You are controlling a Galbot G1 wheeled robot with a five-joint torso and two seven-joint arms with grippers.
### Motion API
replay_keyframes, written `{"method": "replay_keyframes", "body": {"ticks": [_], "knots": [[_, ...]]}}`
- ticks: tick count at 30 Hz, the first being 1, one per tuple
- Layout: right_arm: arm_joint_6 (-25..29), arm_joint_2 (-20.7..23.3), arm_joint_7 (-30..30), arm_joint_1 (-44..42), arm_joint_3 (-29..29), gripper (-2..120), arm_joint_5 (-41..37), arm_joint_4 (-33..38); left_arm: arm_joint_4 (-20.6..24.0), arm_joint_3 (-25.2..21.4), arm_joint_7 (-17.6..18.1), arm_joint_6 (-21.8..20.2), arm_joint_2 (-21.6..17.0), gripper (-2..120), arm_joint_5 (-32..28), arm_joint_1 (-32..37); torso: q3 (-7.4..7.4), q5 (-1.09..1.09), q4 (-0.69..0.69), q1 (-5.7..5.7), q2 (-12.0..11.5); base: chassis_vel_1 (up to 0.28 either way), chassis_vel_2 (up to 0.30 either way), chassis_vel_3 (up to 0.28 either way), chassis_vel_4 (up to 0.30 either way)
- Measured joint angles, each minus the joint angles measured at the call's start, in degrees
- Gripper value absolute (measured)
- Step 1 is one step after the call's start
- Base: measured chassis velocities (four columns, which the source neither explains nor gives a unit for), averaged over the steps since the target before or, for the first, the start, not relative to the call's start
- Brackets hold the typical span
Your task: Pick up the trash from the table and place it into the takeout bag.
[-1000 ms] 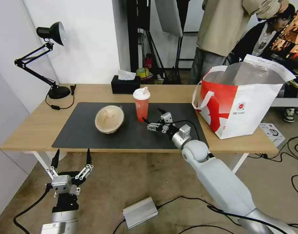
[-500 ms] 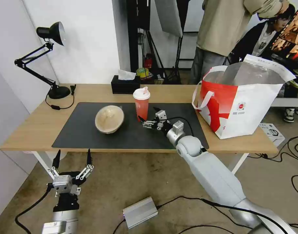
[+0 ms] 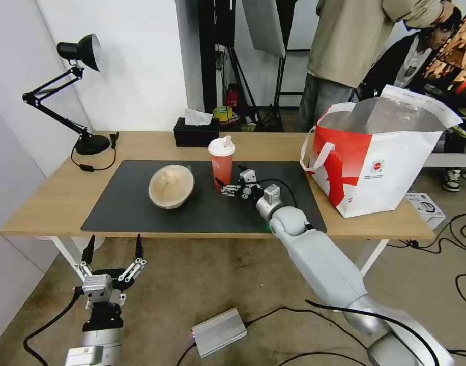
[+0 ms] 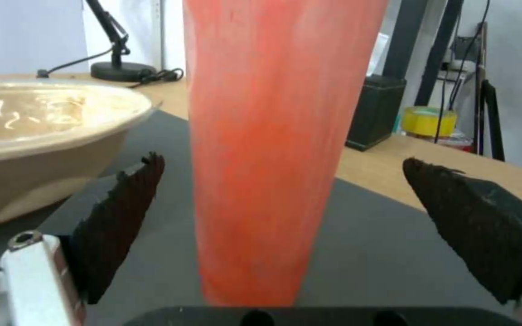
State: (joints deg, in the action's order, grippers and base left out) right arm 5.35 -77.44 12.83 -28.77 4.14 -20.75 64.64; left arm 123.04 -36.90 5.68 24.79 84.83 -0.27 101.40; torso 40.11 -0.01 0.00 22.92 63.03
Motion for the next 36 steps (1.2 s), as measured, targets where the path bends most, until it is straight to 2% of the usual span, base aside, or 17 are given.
{"method": "replay_keyframes", "body": {"ticks": [29,36], "knots": [[4.49,-7.29,2.27,4.31,-3.97,100,4.59,-12.92,-1.08,0.09,-0.04,0.04,-0.46,100,-0.31,-0.44,-0.04,-0.03,-0.03,-0.03,0.02,0.0,0.0,0.0,0.0],[4.7,-7.88,2.37,4.52,-4.18,100,4.91,-14.06,-1.13,0.07,-0.04,0.04,-0.46,100,-0.33,-0.5,-0.05,-0.04,-0.04,-0.04,0.04,0.0,0.0,0.0,0.0]]}}
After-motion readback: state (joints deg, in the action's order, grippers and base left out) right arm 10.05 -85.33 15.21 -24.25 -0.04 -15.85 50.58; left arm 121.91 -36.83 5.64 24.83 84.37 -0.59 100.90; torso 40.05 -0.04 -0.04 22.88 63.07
